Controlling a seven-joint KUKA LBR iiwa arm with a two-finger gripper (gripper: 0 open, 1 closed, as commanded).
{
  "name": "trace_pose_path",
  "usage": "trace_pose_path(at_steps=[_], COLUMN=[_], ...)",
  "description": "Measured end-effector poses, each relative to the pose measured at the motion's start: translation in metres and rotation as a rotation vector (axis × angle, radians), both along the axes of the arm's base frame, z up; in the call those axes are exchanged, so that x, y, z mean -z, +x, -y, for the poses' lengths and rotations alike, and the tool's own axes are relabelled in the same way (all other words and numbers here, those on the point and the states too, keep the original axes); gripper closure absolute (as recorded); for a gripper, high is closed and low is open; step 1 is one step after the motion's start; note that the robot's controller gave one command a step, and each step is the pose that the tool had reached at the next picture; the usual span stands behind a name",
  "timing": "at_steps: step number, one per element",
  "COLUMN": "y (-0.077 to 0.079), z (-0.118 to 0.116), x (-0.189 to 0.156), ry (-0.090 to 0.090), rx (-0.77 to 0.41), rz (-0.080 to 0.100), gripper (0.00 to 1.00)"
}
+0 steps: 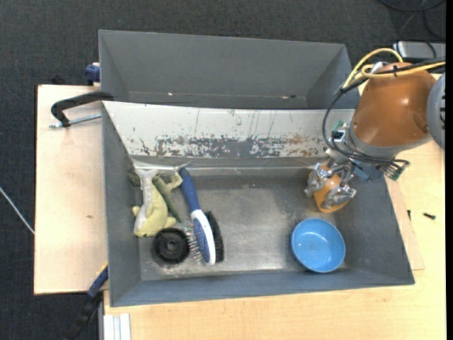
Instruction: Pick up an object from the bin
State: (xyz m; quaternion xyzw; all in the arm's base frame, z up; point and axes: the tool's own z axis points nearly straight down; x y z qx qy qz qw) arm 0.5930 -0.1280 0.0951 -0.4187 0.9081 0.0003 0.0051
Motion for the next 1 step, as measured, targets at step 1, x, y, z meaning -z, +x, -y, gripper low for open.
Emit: trace_pose_path(at_steps=[1], y=[-0.016], z=[-0.0011], x=[-0.1486], ry=[-0.006], rx=[0.012], rz=[0.006], gripper=[1.0])
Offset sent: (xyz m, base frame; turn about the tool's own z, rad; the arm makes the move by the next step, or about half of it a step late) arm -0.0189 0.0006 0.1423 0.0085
